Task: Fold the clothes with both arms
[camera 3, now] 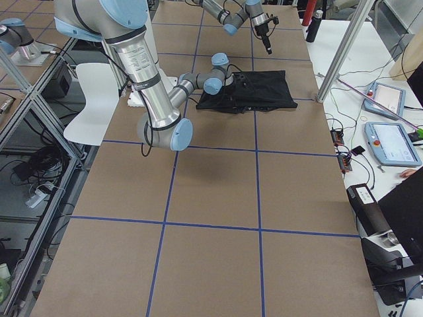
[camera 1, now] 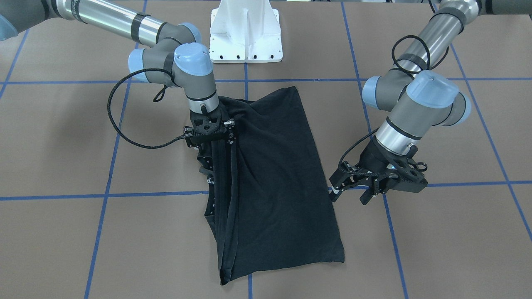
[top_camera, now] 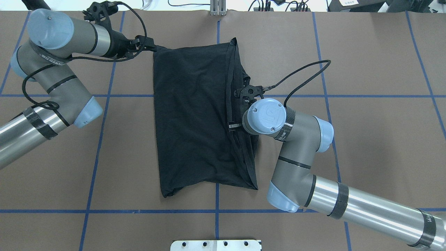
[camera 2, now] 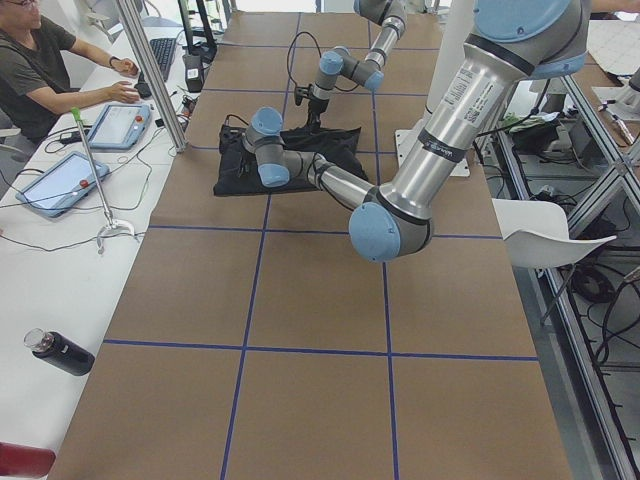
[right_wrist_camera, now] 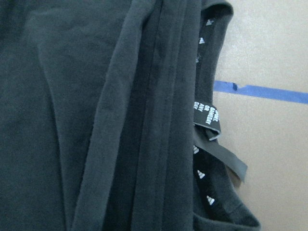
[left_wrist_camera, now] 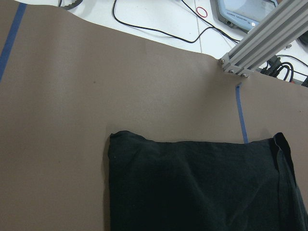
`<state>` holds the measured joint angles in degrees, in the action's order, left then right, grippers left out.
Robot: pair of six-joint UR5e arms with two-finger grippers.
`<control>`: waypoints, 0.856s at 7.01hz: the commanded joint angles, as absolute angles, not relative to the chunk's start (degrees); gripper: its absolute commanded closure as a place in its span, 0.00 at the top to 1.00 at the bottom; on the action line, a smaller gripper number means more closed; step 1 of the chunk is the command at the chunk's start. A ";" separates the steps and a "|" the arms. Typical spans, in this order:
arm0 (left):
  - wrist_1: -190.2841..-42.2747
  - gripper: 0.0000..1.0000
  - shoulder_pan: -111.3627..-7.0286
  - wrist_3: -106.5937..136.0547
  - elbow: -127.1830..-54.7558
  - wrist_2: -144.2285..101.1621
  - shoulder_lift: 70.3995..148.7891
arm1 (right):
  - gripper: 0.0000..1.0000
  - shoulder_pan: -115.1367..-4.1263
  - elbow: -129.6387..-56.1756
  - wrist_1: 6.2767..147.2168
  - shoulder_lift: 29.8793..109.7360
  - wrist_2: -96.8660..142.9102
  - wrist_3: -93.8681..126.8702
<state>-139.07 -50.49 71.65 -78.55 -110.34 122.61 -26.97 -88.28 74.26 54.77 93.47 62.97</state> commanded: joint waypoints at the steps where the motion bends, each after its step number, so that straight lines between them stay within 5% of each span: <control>1: -139.13 1.00 -50.45 71.72 -78.57 -110.39 122.61 | 0.86 -26.98 -88.33 74.27 54.93 93.69 62.93; 6: -139.13 1.00 -50.36 71.72 -78.57 -110.30 122.61 | 0.75 -28.29 -89.03 75.85 55.63 95.44 60.91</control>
